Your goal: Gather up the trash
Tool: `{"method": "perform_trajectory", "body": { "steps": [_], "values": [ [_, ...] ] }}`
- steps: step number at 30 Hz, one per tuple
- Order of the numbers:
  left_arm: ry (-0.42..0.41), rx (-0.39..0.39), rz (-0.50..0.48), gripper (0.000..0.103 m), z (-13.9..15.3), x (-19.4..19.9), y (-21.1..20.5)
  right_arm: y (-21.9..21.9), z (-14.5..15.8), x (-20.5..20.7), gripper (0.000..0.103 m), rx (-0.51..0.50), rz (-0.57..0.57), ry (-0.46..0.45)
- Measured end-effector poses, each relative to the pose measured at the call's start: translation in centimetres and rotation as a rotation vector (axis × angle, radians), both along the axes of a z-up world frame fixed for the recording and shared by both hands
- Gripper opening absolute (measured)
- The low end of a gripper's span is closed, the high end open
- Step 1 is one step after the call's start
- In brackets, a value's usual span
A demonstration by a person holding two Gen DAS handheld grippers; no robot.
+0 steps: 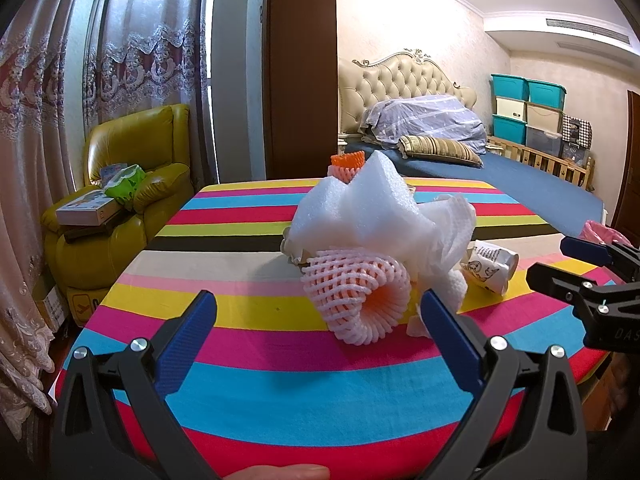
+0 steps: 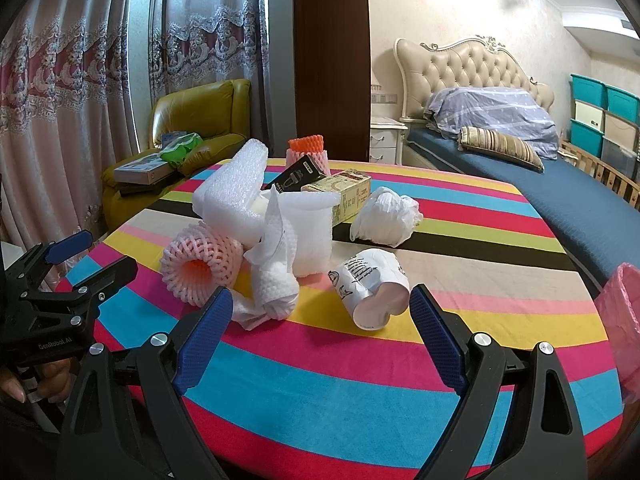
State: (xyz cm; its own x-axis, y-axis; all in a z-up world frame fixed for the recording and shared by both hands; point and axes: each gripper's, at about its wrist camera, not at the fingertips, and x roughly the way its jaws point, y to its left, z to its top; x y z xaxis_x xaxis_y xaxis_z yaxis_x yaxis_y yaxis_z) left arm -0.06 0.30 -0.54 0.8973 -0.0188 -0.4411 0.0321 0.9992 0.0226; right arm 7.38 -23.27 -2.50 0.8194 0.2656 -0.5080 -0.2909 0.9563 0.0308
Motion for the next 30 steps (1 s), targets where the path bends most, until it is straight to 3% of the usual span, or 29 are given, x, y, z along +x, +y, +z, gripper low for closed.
{"method": "perform_trajectory", "body": {
  "steps": [22,30],
  "values": [
    [0.006,-0.005,-0.011,0.099,0.1,-0.2,-0.1,0.6,-0.7,-0.2,0.084,0.003,0.003,0.009],
    [0.031,-0.044,-0.041,0.099,-0.1,0.1,0.3,0.9,-1.3,-0.3,0.084,0.009,-0.002,0.030]
  ]
}}
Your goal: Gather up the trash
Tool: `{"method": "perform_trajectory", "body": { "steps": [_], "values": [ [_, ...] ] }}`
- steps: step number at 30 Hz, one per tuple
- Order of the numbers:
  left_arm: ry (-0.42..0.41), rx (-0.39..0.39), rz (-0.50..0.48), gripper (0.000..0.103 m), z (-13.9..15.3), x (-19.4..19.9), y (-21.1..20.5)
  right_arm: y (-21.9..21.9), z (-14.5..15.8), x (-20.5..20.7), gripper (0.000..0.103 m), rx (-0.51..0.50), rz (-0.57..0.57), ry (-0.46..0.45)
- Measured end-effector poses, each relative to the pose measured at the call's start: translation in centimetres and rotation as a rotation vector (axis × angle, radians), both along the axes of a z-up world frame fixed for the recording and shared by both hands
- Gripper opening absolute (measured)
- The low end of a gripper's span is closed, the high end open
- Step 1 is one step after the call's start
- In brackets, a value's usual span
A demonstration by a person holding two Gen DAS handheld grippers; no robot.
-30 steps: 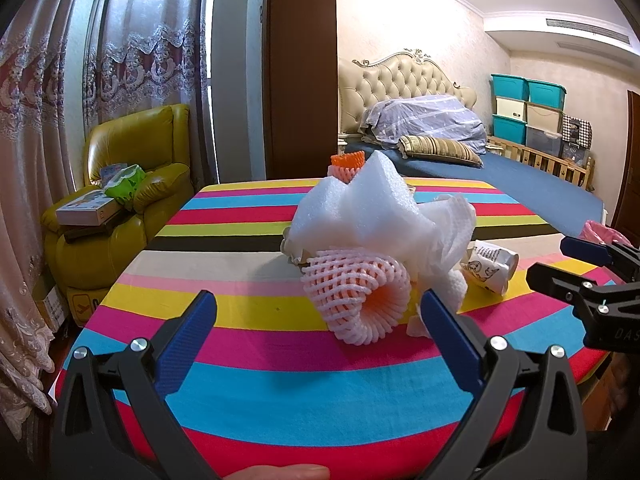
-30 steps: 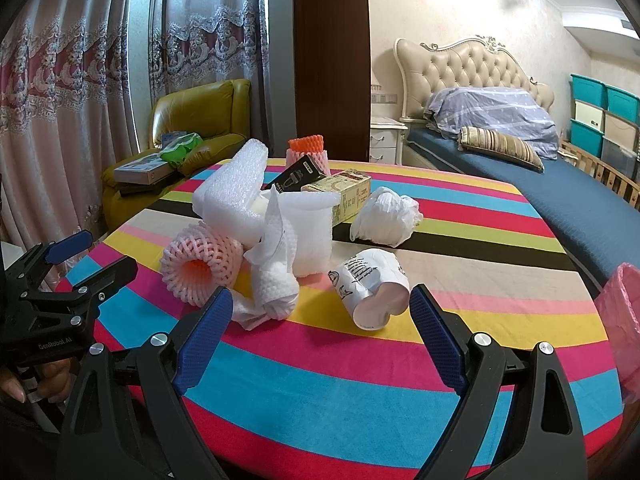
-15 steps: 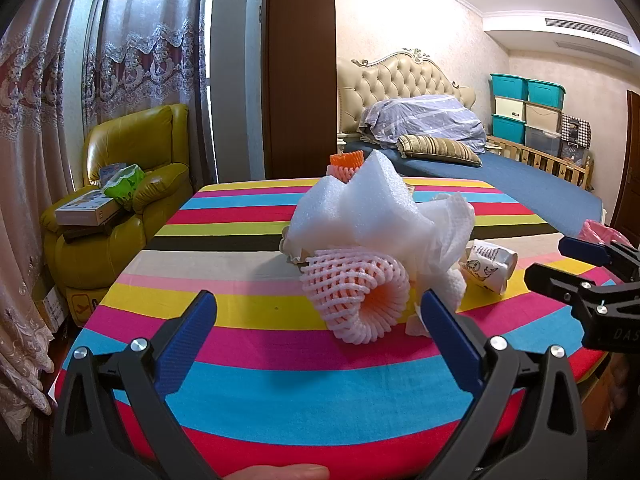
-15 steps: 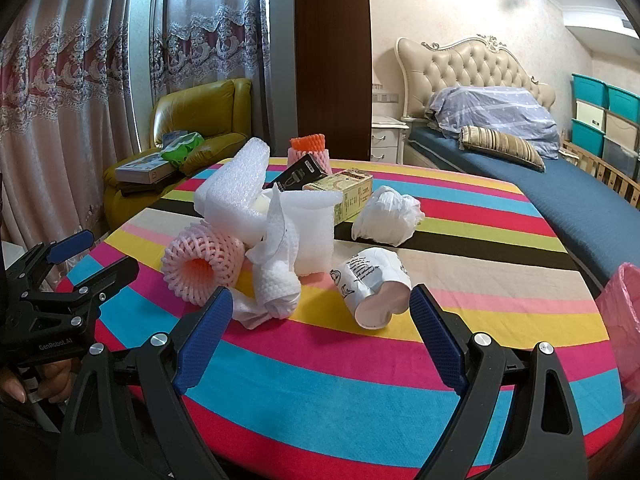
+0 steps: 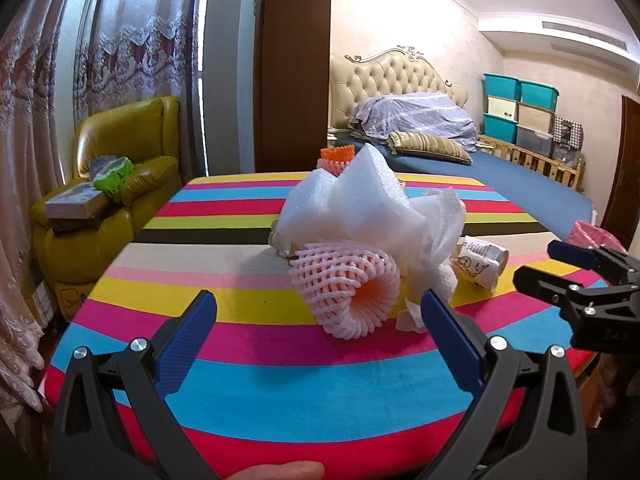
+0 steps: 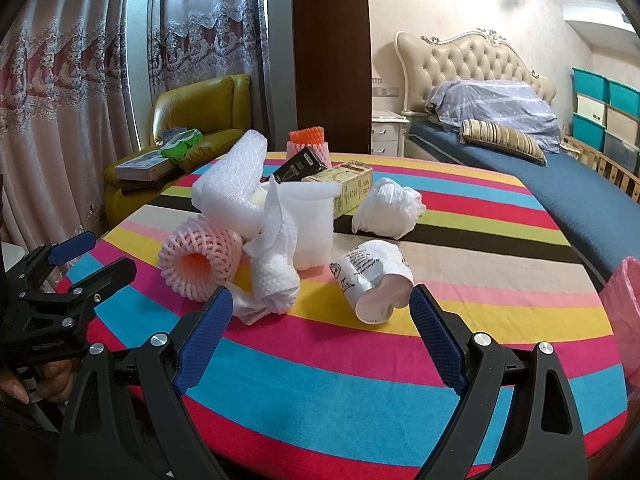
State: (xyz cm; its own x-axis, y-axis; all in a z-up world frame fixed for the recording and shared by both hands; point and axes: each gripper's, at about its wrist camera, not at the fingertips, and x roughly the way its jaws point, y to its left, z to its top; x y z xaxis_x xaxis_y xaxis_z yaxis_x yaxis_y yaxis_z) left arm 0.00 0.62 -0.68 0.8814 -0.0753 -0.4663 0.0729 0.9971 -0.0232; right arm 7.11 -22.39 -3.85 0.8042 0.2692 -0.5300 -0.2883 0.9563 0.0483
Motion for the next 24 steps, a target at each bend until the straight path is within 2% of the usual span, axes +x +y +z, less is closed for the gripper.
{"method": "perform_trajectory", "body": {
  "steps": [11,17,21,24],
  "values": [
    [0.104,-0.027,0.036,0.099,-1.3,1.9,0.9,-0.6,-1.7,2.1,0.084,0.006,-0.042,0.070],
    [0.189,-0.037,-0.008,0.098,-2.8,4.2,0.8,-2.0,-2.0,4.5,0.084,0.002,-0.078,0.097],
    [0.198,-0.016,-0.011,0.098,-3.5,5.9,0.3,-2.7,-2.4,6.9,0.084,0.016,-0.089,0.133],
    [0.218,-0.032,-0.020,0.098,-3.9,7.3,0.1,-3.0,-3.0,8.4,0.084,0.022,-0.099,0.176]
  ]
}}
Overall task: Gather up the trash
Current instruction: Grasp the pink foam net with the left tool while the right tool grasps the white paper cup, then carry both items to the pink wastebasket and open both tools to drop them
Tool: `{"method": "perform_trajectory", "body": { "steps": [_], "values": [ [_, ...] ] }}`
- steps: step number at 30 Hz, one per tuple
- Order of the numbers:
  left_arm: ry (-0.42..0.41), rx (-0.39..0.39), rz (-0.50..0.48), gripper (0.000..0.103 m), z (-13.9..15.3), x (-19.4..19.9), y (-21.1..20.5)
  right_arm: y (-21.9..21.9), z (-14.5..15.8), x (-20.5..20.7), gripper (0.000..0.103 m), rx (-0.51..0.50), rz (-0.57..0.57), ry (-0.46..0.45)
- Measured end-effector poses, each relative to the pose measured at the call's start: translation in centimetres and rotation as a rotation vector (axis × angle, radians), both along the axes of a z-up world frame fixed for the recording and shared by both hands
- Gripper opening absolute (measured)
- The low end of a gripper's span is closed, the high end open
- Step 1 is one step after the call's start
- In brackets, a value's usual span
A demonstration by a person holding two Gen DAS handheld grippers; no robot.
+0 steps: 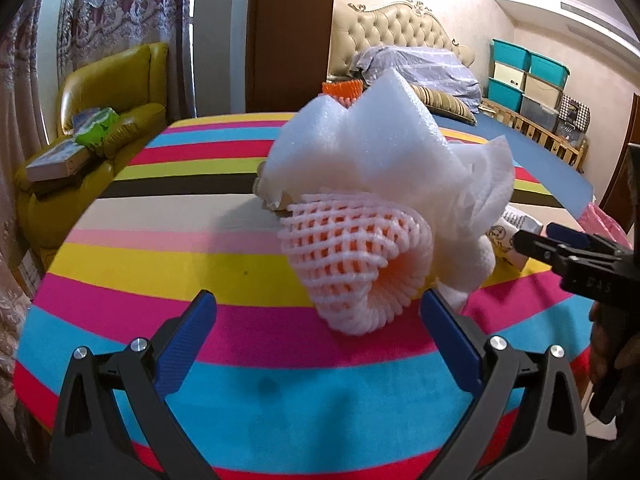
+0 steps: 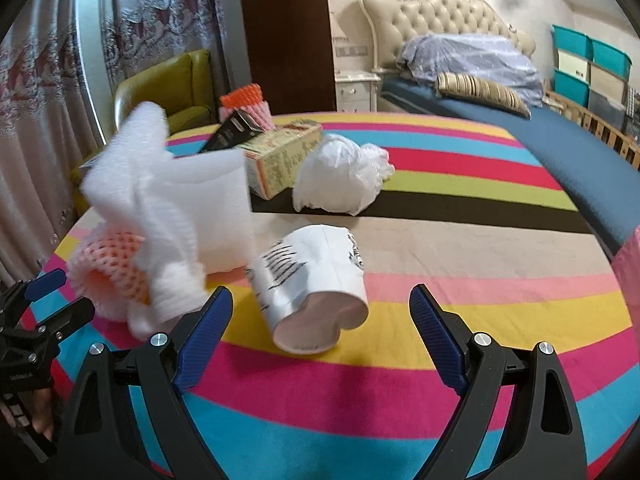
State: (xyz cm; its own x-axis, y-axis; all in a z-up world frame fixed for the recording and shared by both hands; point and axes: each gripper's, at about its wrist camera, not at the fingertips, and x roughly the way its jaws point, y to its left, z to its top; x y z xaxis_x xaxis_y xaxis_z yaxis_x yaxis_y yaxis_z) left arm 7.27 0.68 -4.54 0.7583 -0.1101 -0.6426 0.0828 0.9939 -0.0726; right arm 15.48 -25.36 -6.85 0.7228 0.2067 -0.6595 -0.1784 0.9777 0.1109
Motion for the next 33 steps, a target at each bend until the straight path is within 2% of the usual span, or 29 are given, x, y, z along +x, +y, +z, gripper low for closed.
{"method": "perform_trajectory", "body": {
  "steps": [3,9,11,12,13,18,19,21,27,33],
  "values": [
    [0.019,-0.012,-0.007,0.098,-0.2,1.1,-0.4,0.1,-0.3,0.6,0.084,0.008,0.001,0.018],
    [-0.008,-0.003,0.001,0.098,0.2,2.6,-1.6,0.6,-0.5,1.7,0.084,0.004,0.025,0.019],
    [-0.015,0.008,0.001,0.098,0.2,3.2,-1.9,0.6,-0.6,1.6,0.076,0.005,0.030,0.016],
    [-0.018,0.019,0.000,0.096,0.1,3.3,-2.1,0.7,-0.6,1.7,0.073,0.005,0.032,0.015],
    [-0.020,0.025,-0.012,0.088,0.1,3.4,-2.4,0.6,-0.7,1.6,0.066,0.008,0.037,0.011],
    [-0.051,0.041,-0.065,0.056,0.1,2.8,-2.7,0.2,-0.2,0.5,0.064,0.001,0.027,-0.043],
    [-0.065,0.046,-0.071,0.051,0.3,2.5,-2.7,0.0,0.1,0.1,0.064,-0.008,0.021,-0.062],
    [-0.078,0.044,-0.079,0.047,0.5,1.9,-2.5,-0.2,0.5,-0.3,0.064,-0.006,0.019,-0.077],
    [-0.140,0.050,-0.092,0.046,1.9,-1.3,-2.5,-1.4,1.5,-2.2,0.064,0.025,0.007,-0.110],
    [-0.231,0.073,-0.161,0.046,4.0,-3.9,-4.0,-3.3,2.7,-4.2,0.064,0.035,-0.021,-0.151]
  ]
}}
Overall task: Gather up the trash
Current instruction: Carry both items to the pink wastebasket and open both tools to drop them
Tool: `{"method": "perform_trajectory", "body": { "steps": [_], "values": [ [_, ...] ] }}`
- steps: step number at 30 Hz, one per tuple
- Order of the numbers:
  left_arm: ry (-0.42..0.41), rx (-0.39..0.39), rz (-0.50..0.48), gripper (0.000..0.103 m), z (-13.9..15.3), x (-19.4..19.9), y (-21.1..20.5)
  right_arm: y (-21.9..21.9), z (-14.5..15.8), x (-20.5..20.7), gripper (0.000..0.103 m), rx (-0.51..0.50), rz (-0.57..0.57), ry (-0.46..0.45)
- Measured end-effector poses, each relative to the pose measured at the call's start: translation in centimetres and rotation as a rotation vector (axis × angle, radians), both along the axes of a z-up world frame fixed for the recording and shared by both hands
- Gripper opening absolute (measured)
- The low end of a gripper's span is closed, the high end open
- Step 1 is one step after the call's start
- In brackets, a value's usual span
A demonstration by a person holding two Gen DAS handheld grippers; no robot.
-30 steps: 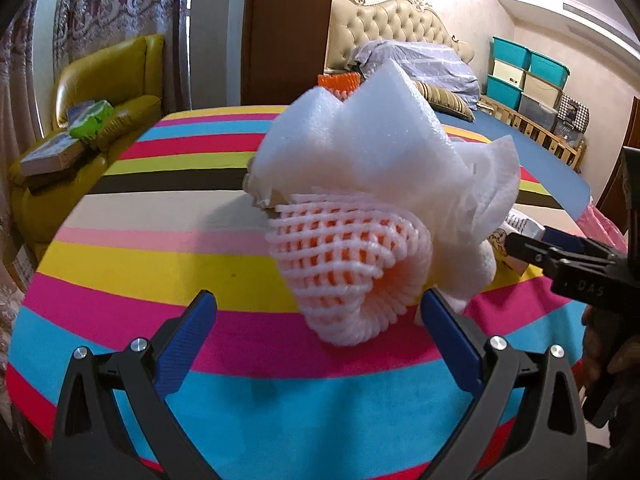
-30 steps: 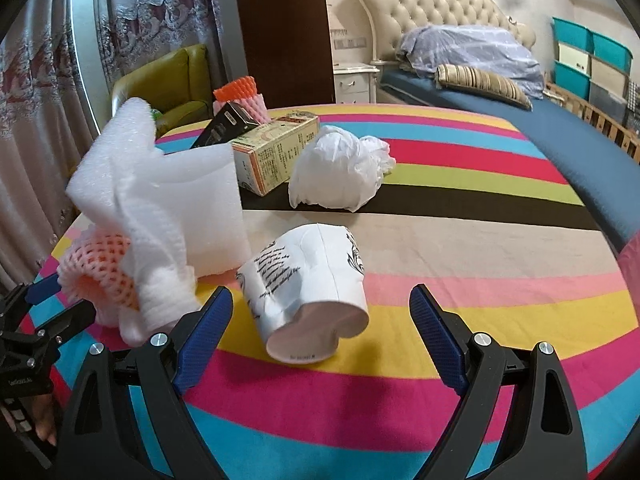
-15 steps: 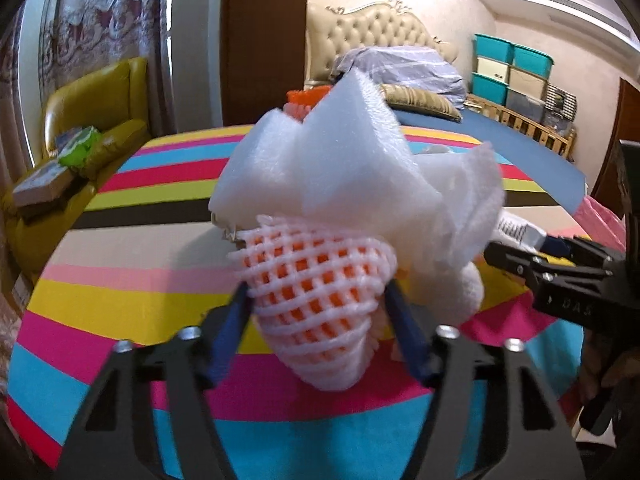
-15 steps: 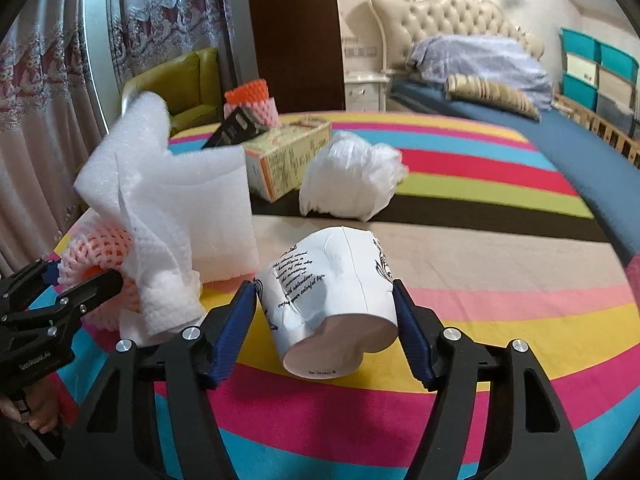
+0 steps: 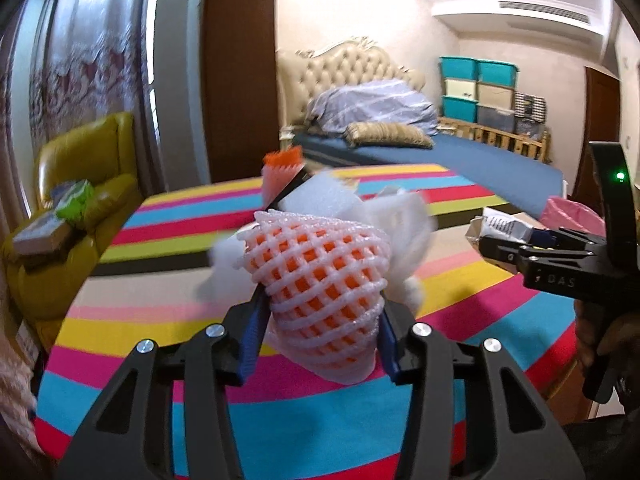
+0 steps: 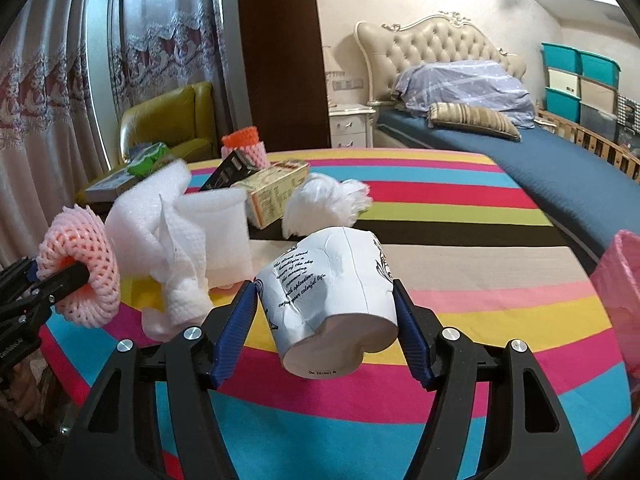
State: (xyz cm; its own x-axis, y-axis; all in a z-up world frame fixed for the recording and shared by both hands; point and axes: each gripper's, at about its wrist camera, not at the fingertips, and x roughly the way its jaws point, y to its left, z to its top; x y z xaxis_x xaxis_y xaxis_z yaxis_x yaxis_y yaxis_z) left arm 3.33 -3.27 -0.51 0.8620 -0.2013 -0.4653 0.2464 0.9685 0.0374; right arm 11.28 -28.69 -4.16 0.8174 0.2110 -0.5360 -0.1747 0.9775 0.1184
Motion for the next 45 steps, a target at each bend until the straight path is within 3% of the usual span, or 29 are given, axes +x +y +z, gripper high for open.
{"method": "perform_trajectory", "body": {
  "steps": [12,30,39,45],
  "values": [
    [0.054,-0.036,-0.214,0.046,0.6,2.5,-7.8,-5.5,1.9,-1.7,0.064,-0.042,-0.140,-0.068],
    [0.037,0.004,-0.483,0.046,0.8,5.9,-22.5,-19.5,2.0,-4.1,0.064,-0.020,-0.452,-0.088],
    [0.088,-0.017,-0.611,0.046,1.2,9.5,-31.7,-26.8,1.9,-5.1,0.064,-0.030,-0.601,-0.088],
    [0.104,-0.013,-0.699,0.046,1.7,11.7,-40.7,-32.5,2.0,-5.4,0.064,-0.054,-0.690,-0.086]
  ]
}}
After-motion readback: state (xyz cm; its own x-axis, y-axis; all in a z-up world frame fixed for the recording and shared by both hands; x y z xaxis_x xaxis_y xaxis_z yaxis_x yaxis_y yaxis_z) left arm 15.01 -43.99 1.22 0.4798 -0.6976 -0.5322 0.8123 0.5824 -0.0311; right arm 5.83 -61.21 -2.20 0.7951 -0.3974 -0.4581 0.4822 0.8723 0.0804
